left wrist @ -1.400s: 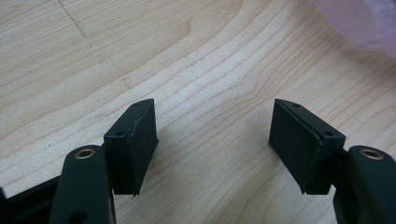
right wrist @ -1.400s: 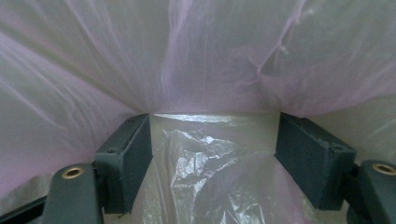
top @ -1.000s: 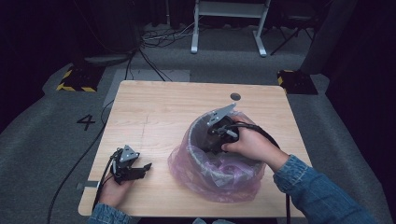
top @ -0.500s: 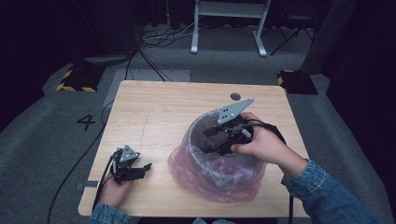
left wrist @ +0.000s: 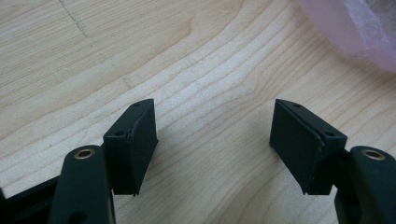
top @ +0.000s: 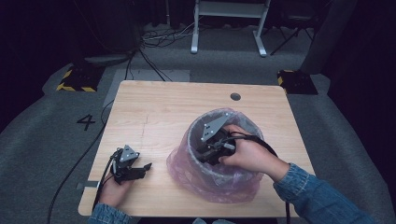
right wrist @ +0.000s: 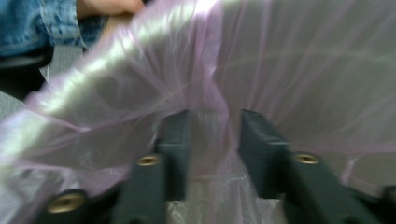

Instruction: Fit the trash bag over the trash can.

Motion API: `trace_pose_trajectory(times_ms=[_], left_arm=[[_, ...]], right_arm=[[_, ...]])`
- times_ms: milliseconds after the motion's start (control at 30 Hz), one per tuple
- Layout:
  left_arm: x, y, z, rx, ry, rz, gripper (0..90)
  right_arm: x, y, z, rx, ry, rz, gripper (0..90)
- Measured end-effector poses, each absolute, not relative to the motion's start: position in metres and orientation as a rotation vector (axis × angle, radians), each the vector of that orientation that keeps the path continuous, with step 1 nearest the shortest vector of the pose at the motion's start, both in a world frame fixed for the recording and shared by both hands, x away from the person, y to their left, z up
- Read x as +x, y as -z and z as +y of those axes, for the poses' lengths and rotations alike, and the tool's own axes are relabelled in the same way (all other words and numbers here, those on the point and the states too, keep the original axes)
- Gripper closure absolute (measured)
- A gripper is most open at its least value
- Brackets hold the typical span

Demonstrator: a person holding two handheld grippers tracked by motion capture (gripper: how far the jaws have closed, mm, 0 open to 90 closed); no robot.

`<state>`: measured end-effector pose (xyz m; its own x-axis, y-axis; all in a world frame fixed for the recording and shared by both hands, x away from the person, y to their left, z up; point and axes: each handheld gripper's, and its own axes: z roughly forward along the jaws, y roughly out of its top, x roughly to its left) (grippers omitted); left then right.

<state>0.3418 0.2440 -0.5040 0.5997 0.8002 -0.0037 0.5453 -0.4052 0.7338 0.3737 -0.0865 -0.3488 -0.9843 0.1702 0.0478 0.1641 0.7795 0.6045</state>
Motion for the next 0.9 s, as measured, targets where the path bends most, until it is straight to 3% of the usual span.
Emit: trace_pose_trajectory(times_ms=[33,100,533,700,900], left_arm=[[0.342,0.504,0.244,2.113,-0.458,1.059,31.8],[0.342,0.504,0.244,2.113,-0.458,1.060,31.8],[0.342,0.504,0.244,2.111,-0.456,1.063,31.7],[0.342,0.504,0.244,2.110,-0.454,1.065,31.6],[0.342,0.504,0.244,2.110,-0.453,1.065,31.5]], right_arm=[[0.373,0.351,-0.085,0.255,-0.981,2.961,77.9],[0.370,0.355,-0.081,0.210,-0.937,2.973,89.8],[0.378,0.384,-0.074,0.284,-0.676,3.077,90.0],[0.382,0.372,-0.082,0.339,-0.821,3.031,67.0],[0.385,0.314,-0.114,0.416,-1.048,2.836,59.0]])
